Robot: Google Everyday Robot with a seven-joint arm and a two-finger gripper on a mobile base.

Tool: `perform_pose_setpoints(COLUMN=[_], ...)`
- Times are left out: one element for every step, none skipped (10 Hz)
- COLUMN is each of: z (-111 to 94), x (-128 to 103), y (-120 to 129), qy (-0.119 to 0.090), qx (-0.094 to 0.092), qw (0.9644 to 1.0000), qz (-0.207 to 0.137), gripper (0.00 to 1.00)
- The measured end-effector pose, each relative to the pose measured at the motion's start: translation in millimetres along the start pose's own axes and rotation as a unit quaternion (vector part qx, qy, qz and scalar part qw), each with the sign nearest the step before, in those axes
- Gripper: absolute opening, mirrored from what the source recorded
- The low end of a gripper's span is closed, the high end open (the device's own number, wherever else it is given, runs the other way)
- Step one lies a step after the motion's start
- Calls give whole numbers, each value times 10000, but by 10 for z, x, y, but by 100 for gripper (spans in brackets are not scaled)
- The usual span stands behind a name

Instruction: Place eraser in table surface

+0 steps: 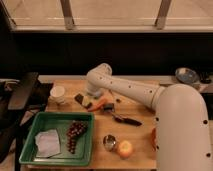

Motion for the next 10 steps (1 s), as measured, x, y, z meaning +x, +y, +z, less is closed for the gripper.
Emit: perform_pose_setpoints(z=[46,109,142,196,252,309,344,376,411,456], x=[14,36,60,103,148,184,191,204,211,222], y=[-3,-23,-41,-53,-58,-53,-41,-27,-10,10], qy=[8,27,40,62,94,117,119,130,147,173], qx=[-7,-4,-8,-30,-66,-125,-164,-219,-269,-325], qw=[10000,10000,9999,9998,9997,9995,9994,9992,9991,9988], qz=[29,68,109,169,223,282,295,305,308,316], gripper=[65,65,65,65,65,65,65,65,65,65])
